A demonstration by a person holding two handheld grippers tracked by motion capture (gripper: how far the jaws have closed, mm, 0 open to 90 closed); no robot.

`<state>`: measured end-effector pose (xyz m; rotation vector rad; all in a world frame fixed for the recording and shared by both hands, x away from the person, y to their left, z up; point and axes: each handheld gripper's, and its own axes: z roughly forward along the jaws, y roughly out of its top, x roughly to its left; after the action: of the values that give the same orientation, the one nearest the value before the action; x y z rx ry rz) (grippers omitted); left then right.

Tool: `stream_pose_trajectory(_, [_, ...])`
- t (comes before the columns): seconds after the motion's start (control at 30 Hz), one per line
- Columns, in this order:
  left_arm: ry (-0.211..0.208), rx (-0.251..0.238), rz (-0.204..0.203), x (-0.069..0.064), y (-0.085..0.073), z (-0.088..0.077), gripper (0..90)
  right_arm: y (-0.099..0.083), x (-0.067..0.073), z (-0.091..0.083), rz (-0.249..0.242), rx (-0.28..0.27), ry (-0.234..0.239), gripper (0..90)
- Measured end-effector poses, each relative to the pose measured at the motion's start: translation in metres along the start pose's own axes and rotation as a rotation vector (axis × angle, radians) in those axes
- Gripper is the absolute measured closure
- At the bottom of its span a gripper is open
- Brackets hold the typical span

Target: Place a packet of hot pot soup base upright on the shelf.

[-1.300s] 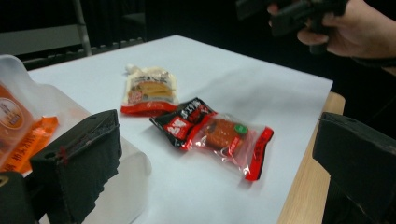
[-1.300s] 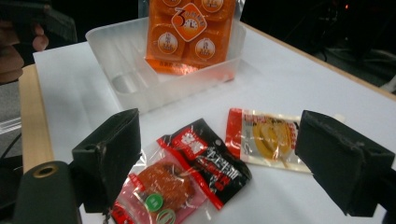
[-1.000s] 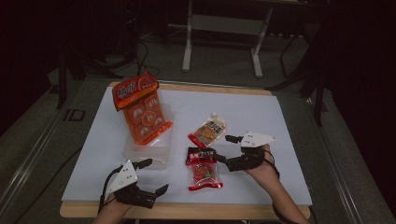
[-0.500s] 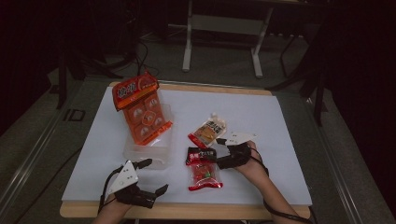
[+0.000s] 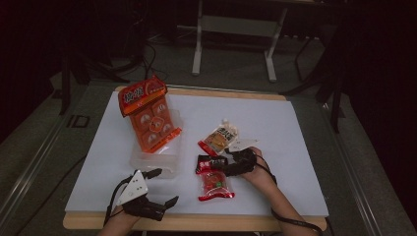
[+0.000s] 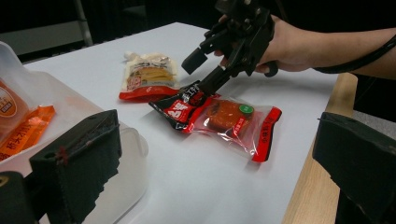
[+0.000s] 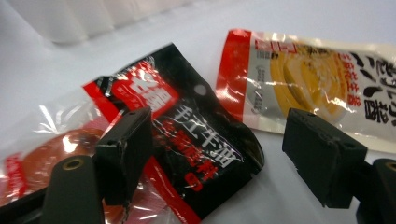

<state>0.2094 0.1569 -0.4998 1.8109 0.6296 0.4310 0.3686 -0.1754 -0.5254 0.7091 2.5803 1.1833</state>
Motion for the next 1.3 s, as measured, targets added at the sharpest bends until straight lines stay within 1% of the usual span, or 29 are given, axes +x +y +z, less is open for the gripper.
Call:
stream_pose_trajectory(0.07, [-0.001,0.0,-0.002,0.0,-0.001,0.0,1.8,-0.002,-0.001,0.004,0.011,0.017,0.001,24.3])
stream_pose_trajectory(0.2, [-0.001,0.002,-0.004,0.001,-0.001,0.001,1.7,-0.002,0.0,0.006,0.01,0.024,0.0,24.2])
stream_pose_trajectory(0.27, [-0.001,0.002,-0.007,0.001,-0.001,0.001,1.8,-0.002,0.0,0.01,0.005,0.051,-0.014,24.1])
stream_pose_trajectory(0.3, [-0.001,0.004,-0.003,0.001,-0.001,0.001,1.8,-0.003,0.002,0.013,-0.008,0.057,-0.017,24.2])
stream_pose_trajectory(0.33, [-0.001,0.004,-0.003,0.001,-0.001,0.001,1.8,-0.003,0.002,0.013,-0.008,0.057,-0.017,24.2])
stream_pose_trajectory(0.37, [-0.002,0.004,-0.004,0.0,-0.001,0.002,1.8,-0.003,0.001,0.013,0.006,0.06,-0.015,24.1])
stream_pose_trajectory(0.53, [-0.004,0.006,-0.001,-0.001,-0.002,0.002,1.8,-0.004,0.002,0.014,-0.001,0.064,-0.019,25.8])
stream_pose_trajectory(0.57, [-0.004,0.008,0.0,-0.001,-0.002,0.002,1.8,-0.005,0.004,0.014,0.008,0.063,-0.006,34.3])
stream_pose_trajectory(0.6, [-0.004,0.008,0.0,-0.001,-0.002,0.002,1.8,-0.005,0.004,0.014,0.008,0.063,-0.006,34.3])
stream_pose_trajectory(0.63, [-0.004,0.007,0.001,-0.001,-0.001,0.002,1.8,-0.004,0.007,0.014,-0.009,0.066,-0.016,37.1])
stream_pose_trajectory(0.67, [-0.004,0.007,0.001,-0.001,-0.001,0.002,1.8,-0.004,0.007,0.014,-0.009,0.066,-0.016,37.1])
stream_pose_trajectory(0.7, [-0.002,0.007,0.0,-0.001,-0.002,0.002,1.8,-0.002,0.009,0.013,-0.013,0.082,-0.016,40.0])
stream_pose_trajectory(0.73, [-0.002,0.007,0.0,-0.001,-0.002,0.002,1.8,-0.002,0.009,0.013,-0.013,0.082,-0.016,40.0])
stream_pose_trajectory(0.77, [-0.002,0.008,0.002,-0.001,-0.002,0.003,1.8,-0.002,0.01,0.013,-0.016,0.086,-0.017,44.6])
stream_pose_trajectory(0.8, [-0.002,0.008,0.004,-0.001,-0.002,0.003,1.8,-0.001,0.01,0.013,0.0,0.092,0.001,48.3])
stream_pose_trajectory(0.83, [-0.002,0.011,0.007,-0.001,-0.002,0.003,1.7,0.0,0.011,0.013,-0.008,0.097,0.003,55.6])
stream_pose_trajectory(0.87, [-0.002,0.011,0.007,-0.001,-0.002,0.003,1.8,0.0,0.011,0.013,-0.008,0.097,0.003,55.6])
stream_pose_trajectory(1.0, [-0.002,0.015,0.005,-0.001,-0.003,0.004,1.8,0.003,0.015,0.013,-0.016,0.117,0.017,68.8])
stream_pose_trajectory(1.03, [-0.002,0.015,0.005,-0.001,-0.003,0.004,1.8,0.003,0.015,0.013,-0.016,0.117,0.017,68.8])
stream_pose_trajectory(1.07, [-0.003,0.015,0.004,-0.001,-0.003,0.004,1.8,0.004,0.016,0.013,-0.004,0.126,0.043,81.7])
stream_pose_trajectory(1.1, [-0.002,0.015,0.006,-0.002,-0.003,0.004,1.8,0.004,0.017,0.013,0.001,0.129,0.053,82.8])
stream_pose_trajectory(1.2, [-0.003,0.015,0.007,-0.002,-0.003,0.004,1.8,0.005,0.018,0.013,0.002,0.129,0.044,84.4])
stream_pose_trajectory(1.23, [-0.005,0.013,0.002,-0.001,-0.003,0.004,1.8,0.004,0.02,0.012,0.039,0.121,0.043,86.2])
stream_pose_trajectory(1.27, [-0.005,0.013,0.002,-0.001,-0.003,0.004,1.8,0.004,0.02,0.012,0.039,0.121,0.043,86.2])
stream_pose_trajectory(1.3, [-0.005,0.012,0.001,0.0,-0.003,0.004,1.8,0.005,0.02,0.012,0.051,0.124,0.046,87.0])
